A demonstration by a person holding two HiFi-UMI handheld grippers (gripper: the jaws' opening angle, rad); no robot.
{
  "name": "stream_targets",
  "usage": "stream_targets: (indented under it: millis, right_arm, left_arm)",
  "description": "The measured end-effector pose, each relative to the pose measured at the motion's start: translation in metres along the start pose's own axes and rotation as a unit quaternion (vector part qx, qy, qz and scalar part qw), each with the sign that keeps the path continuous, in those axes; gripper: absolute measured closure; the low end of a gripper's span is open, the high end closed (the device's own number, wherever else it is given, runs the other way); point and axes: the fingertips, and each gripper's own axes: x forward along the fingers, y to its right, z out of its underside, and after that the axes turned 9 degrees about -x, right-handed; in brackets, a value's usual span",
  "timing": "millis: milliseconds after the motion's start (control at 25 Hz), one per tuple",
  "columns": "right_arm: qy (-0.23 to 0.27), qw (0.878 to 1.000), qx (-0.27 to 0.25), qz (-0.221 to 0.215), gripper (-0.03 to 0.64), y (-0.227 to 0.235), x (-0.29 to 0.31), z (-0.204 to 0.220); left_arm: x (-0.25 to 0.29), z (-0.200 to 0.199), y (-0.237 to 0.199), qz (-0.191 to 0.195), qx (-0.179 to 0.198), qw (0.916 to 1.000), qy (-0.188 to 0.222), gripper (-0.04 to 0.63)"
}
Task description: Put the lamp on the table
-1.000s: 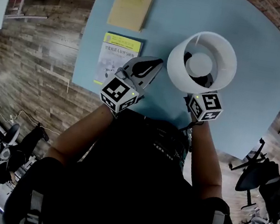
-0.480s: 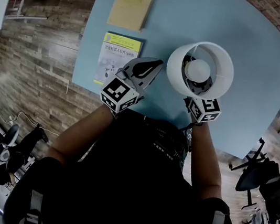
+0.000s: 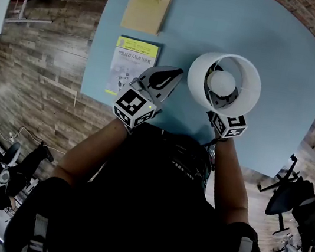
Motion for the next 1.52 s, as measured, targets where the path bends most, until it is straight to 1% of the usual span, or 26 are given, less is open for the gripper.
stream_targets:
  millis: [760, 1120, 1360, 1520]
  right_arm:
    - [-0.039, 0.999, 0.014, 0.016, 0.492, -0.007, -0.015, 0.026]
    - [-0.047, 0.999, 0.02, 0.019, 0.486, -0.012, -0.02, 0.028]
    - [-0.048, 0.998, 0.024, 0.028, 0.486, -0.016, -0.028, 0.033]
    - [-0.046, 0.998, 0.021, 0.036, 0.488, -0.019, -0.036, 0.029]
  left_arm:
    - [-0.011, 0.006, 0.014, 0.012, 0.004, 0.9999, 0.004, 0.586]
    - [-0.019, 0.007, 0.023, 0.014, 0.008, 0.9998, 0.008, 0.586]
    - [-0.026, 0.008, 0.027, 0.016, 0.014, 0.9997, 0.011, 0.586]
    - [-0.034, 0.008, 0.033, 0.019, 0.015, 0.9996, 0.015, 0.586]
